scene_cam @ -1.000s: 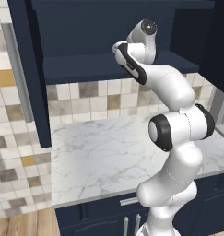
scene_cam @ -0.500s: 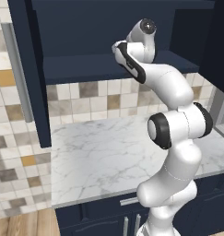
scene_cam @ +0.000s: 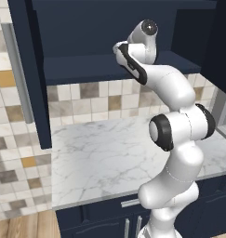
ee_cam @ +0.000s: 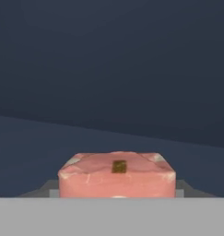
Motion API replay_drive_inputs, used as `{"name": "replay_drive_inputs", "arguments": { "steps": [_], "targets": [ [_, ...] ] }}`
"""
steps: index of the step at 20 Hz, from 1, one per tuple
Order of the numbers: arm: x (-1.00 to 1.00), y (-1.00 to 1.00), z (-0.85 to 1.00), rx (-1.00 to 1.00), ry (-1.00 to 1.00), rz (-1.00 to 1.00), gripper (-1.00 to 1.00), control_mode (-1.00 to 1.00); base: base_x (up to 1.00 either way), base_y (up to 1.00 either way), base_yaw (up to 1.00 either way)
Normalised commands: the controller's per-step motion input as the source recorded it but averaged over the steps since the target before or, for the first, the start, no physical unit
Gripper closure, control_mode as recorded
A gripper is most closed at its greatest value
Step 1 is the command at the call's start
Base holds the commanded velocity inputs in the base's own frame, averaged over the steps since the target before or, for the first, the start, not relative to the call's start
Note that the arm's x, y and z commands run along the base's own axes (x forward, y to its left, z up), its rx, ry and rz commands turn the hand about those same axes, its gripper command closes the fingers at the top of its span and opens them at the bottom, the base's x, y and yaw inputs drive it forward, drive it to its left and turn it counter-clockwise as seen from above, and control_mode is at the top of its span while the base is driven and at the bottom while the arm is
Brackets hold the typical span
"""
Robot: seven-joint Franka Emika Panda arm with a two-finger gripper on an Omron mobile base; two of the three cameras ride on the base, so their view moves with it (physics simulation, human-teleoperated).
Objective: Pick up the bar soap and sponge from the sink, and place them back in the cabinet, and close the cabinet doors.
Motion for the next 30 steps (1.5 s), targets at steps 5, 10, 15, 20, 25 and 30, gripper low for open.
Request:
{"name": "replay_drive_inputs", "arguments": {
  "steps": [5,10,15,20,25,30],
  "targets": [
    [0.00,0.00,0.00,0.00,0.00,0.00,1.00,-1.00,0.00,0.00,0.00],
    [0.00,0.00,0.00,0.00,0.00,0.00,-1.00,-1.00,0.00,0.00,0.00],
    [0.00,0.00,0.00,0.00,0.00,0.00,-1.00,-1.00,0.00,0.00,0.00],
    [0.00,0.00,0.00,0.00,0.00,0.00,-1.00,-1.00,0.00,0.00,0.00],
    [0.00,0.00,0.00,0.00,-0.01,0.00,-1.00,-1.00,0.00,0.00,0.00],
    [0.00,0.00,0.00,0.00,-0.10,0.00,-1.00,-1.00,0.00,0.00,0.00]
  ]
}}
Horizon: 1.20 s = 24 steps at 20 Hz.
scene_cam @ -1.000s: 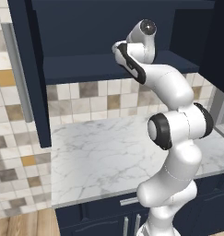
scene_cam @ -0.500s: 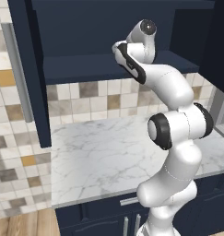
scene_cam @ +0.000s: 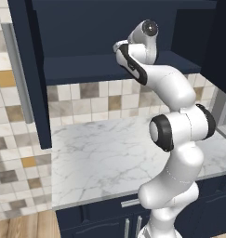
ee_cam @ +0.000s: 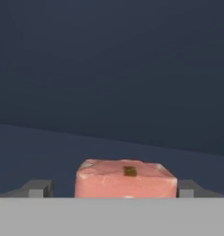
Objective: Pick up the bar soap and sponge from the sink, and place them back in the cabinet, and close the cabinet doors.
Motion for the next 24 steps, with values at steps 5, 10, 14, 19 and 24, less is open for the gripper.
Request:
{"name": "replay_drive_inputs", "arguments": {
  "steps": [5,10,14,19,24],
  "targets": [
    [0.07,0.00,-0.09,0.00,-0.12,0.00,-1.00,-1.00,0.00,0.00,0.00],
    [0.13,0.00,-0.17,0.00,-0.01,0.00,-1.00,-1.00,0.00,0.00,0.00],
    [0.15,0.00,-0.03,0.00,0.00,0.00,-1.00,-1.00,0.00,0.00,0.00],
    [-0.04,-0.01,0.00,0.00,-0.01,0.00,-1.00,-1.00,0.00,0.00,0.00],
    [-0.31,-0.01,0.09,-0.01,-0.03,0.00,-1.00,-1.00,0.00,0.00,0.00]
  ]
}}
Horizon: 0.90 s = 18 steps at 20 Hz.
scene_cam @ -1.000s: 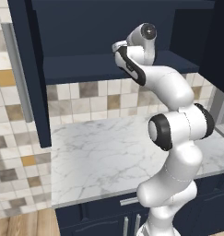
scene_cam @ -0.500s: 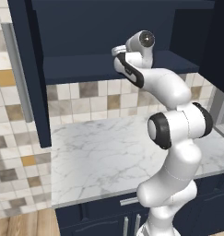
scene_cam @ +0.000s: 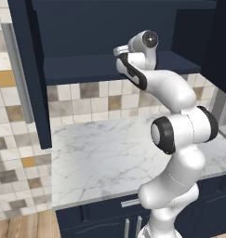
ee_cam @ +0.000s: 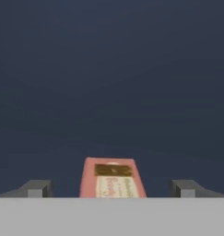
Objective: Pick up the bar soap and sponge from the sink, and place them back in the cabinet, and close the cabinet doors.
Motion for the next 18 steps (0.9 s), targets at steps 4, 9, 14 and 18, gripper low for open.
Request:
{"name": "replay_drive_inputs", "arguments": {
  "steps": [4,9,14,18],
  "targets": [
    [-0.36,-0.01,0.06,-0.02,-0.06,0.00,-1.00,-1.00,0.00,0.00,0.00],
    [-0.47,0.00,0.14,-0.01,-0.04,0.00,-1.00,-1.00,0.00,0.00,0.00],
    [-0.48,-0.03,0.26,0.00,0.00,0.00,-1.00,-1.00,0.00,0.00,0.00],
    [-0.46,-0.02,0.30,0.00,0.00,-0.02,-1.00,-1.00,0.00,0.00,0.00]
  ]
}}
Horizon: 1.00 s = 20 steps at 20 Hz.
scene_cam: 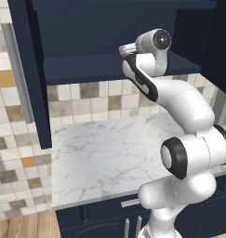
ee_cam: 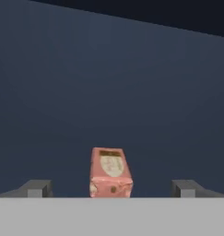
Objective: Pick up the bar soap and sponge from the sink, and place them back in the cabinet, and close the cabinet doors.
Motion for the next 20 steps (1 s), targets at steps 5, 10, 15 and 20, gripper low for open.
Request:
{"name": "replay_drive_inputs", "arguments": {
  "steps": [5,10,15,20],
  "targets": [
    [-0.58,-0.01,0.06,0.00,0.00,-0.01,-1.00,-1.00,0.00,0.00,0.00],
    [-0.64,-0.07,-0.10,0.00,-0.07,0.00,-1.00,-1.00,0.00,0.00,0.00],
    [-0.59,0.00,0.01,0.00,0.01,0.00,-1.00,-1.00,0.00,0.00,0.00],
    [-0.65,0.00,0.12,0.00,0.06,-0.04,-1.00,-1.00,0.00,0.00,0.00]
  ]
}}
